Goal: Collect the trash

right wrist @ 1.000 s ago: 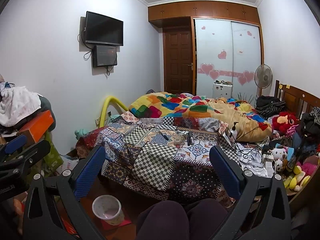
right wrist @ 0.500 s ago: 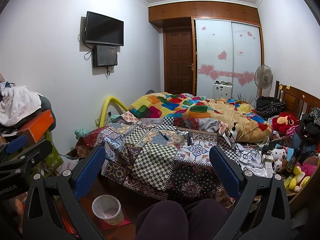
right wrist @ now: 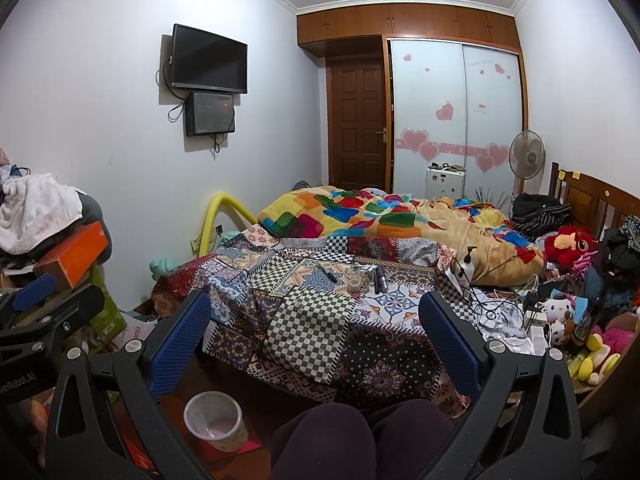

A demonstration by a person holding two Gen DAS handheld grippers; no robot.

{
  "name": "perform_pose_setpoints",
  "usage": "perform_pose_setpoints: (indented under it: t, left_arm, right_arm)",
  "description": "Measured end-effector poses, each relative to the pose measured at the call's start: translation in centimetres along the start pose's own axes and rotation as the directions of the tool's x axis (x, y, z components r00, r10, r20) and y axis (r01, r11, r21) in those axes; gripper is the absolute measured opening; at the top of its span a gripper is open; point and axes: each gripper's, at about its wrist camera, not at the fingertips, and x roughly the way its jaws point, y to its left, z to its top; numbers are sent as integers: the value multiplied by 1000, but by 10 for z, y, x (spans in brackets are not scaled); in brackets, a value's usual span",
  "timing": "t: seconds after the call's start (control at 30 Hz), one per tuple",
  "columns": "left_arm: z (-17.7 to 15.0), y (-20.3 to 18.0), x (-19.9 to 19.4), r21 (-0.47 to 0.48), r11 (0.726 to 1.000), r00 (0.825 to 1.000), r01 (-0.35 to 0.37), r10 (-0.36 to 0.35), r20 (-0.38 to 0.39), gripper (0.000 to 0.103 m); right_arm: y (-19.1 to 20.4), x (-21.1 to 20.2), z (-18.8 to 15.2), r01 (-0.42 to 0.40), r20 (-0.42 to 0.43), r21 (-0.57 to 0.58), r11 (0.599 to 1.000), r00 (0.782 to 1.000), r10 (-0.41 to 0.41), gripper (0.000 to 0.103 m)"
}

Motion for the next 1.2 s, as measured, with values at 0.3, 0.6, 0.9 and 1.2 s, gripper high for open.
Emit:
perform_pose_setpoints:
  t: [0.3,0.6,0.9,1.2]
  left_arm:
    - [-3,1,2,1,1000,1000,0,0,-1,102]
    - [-7,-1,5,7,1000,1000,-1,1,-9,102]
    - [17,-16,38,9,1000,999,-17,17,-28,102]
    - [61,-39,108,15,1000,999,-12,13,-45,102]
  right_arm:
    - [0,0,3,-4,-2,-5,1000,1000,4,103]
    - [-2,9,-2,-10,-12,-12,1000,1000,10,103]
    - [-25,43,18,20,4,-38,999,1000,-19,103]
    - [-70,97,49,76,2,-9,997,997,-76,103]
